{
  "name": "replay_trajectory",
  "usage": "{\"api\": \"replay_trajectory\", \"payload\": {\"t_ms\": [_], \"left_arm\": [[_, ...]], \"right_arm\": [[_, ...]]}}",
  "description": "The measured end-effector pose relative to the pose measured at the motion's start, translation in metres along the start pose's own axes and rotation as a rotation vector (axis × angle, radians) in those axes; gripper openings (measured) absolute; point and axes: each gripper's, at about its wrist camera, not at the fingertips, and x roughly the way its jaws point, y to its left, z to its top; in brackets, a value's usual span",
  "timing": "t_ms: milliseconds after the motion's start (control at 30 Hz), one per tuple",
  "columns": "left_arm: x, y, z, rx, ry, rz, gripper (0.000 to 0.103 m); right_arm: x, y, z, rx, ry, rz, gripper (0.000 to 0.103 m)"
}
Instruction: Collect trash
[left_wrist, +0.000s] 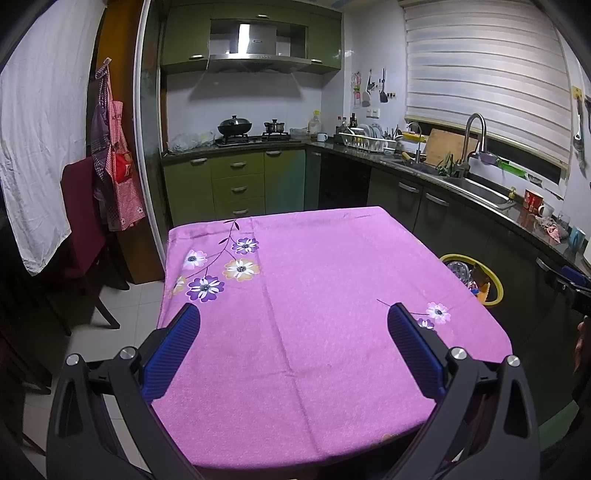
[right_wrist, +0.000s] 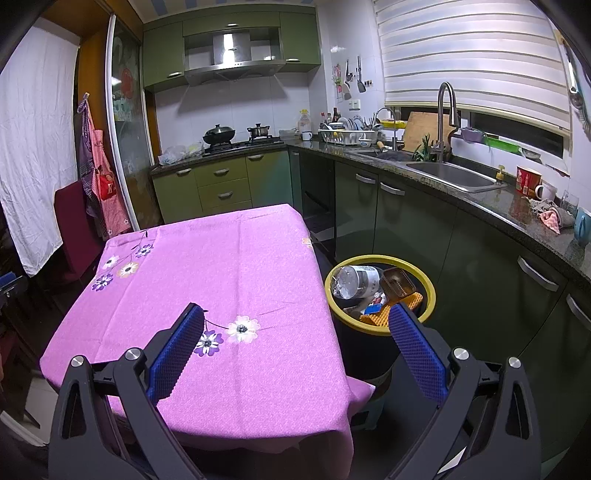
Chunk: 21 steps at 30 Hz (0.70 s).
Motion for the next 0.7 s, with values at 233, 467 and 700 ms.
{"api": "replay_trajectory", "payload": {"t_ms": [233, 467, 700], "left_arm": [[0.0000, -0.0026, 0.0006, 0.006, 0.002, -0.002, 0.097], [-0.0003, -0.0046, 0.0007, 0.010, 0.003, -0.007, 0.097], [0.0013, -0.0057, 0.0015, 0.017, 0.011, -0.008, 0.097]], "right_arm": [[0.0016, 0.0014, -0.0014, 0.002, 0.003, -0.002, 0.099], [0.0018, 0.0002, -0.0009, 0.003, 0.004, -0.001, 0.099], [0.0020, 0.0008, -0.0010, 0.004, 0.004, -0.001, 0.098]]}}
